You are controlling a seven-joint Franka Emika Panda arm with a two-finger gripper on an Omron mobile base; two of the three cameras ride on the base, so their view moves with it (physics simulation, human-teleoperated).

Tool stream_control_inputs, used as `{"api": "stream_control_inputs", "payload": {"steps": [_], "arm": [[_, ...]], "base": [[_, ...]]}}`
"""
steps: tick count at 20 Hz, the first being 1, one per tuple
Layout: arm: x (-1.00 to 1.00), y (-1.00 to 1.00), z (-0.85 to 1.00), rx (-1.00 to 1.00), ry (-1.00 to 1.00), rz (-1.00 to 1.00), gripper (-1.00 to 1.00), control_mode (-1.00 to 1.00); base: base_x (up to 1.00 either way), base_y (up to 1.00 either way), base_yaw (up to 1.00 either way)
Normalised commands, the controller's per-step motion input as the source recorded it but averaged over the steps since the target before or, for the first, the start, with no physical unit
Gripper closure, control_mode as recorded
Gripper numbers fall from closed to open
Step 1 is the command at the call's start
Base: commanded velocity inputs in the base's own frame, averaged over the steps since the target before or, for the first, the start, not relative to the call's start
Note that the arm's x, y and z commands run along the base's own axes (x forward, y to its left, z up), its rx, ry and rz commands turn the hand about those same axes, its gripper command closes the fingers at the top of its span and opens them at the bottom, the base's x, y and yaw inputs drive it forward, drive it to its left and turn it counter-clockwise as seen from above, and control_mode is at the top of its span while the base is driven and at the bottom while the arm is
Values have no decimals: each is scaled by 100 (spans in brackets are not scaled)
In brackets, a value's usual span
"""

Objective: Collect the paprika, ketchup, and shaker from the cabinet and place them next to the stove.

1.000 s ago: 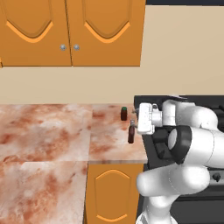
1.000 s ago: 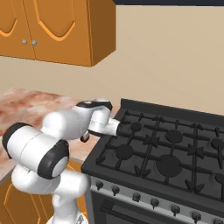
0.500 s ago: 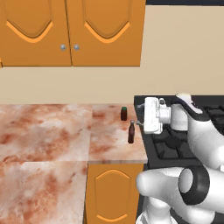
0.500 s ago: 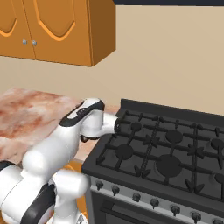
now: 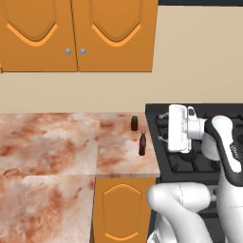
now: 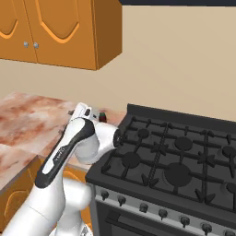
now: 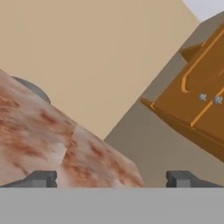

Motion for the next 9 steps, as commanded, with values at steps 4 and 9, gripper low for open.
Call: {"api": "stream_control_inputs", "payload": {"steps": [4,9], "arm": [[-92,0,45,-2,-5,-6,-100,-100],[-95,0,34,0,-2,-12,-100,-100]], "base": [[0,0,0],[0,0,0]]}}
